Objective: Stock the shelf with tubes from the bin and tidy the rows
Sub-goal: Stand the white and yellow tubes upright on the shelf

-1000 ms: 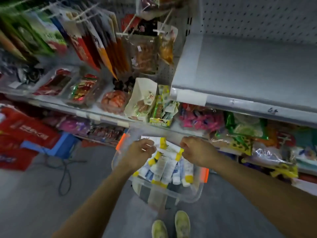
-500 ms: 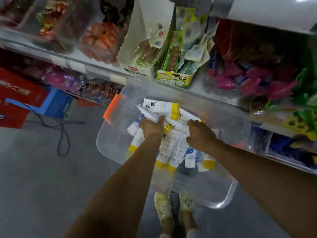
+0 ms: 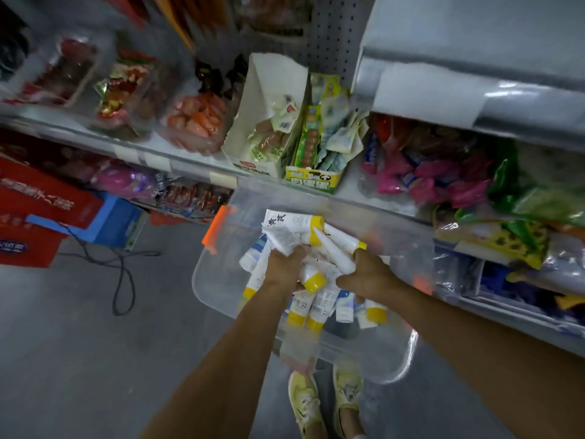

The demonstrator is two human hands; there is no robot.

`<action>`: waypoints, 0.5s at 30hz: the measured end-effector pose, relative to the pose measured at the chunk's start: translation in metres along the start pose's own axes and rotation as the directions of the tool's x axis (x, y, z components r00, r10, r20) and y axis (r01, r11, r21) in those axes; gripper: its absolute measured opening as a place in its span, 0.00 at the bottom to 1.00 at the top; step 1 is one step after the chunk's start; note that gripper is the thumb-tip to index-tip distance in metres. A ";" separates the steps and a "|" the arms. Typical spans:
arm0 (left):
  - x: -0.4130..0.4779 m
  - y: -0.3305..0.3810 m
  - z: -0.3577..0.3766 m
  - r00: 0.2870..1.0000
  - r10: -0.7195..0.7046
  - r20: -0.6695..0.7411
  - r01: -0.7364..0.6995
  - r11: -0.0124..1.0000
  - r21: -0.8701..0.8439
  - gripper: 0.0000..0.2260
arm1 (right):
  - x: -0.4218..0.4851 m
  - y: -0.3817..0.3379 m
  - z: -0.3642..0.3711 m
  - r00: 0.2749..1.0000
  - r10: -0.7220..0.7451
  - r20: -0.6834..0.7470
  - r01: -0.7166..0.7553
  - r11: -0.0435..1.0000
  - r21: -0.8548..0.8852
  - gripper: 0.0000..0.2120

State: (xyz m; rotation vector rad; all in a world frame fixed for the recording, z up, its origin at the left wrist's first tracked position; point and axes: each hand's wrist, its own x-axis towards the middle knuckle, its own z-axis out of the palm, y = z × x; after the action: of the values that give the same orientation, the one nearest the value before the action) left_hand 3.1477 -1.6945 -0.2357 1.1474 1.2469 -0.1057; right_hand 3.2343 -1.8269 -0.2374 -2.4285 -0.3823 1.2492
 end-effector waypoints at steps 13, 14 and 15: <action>-0.171 0.091 -0.015 0.933 0.313 0.178 -0.316 0.949 -0.014 0.12 | -0.172 -0.052 -0.093 0.959 -0.123 -0.257 0.229 0.868 0.441 0.19; -0.183 0.098 -0.016 0.919 0.343 0.196 -0.348 0.938 -0.012 0.12 | -0.186 -0.055 -0.099 0.946 -0.134 -0.295 0.255 0.869 0.424 0.19; -0.193 0.103 -0.018 0.904 0.370 0.214 -0.377 0.926 -0.009 0.11 | -0.197 -0.059 -0.105 0.934 -0.142 -0.328 0.275 0.872 0.405 0.18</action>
State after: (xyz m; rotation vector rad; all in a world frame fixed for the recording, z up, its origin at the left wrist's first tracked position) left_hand 3.1250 -1.7276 -0.0200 1.3480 0.8212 0.0399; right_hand 3.2051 -1.8764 -0.0142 -2.0615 -0.2357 0.7665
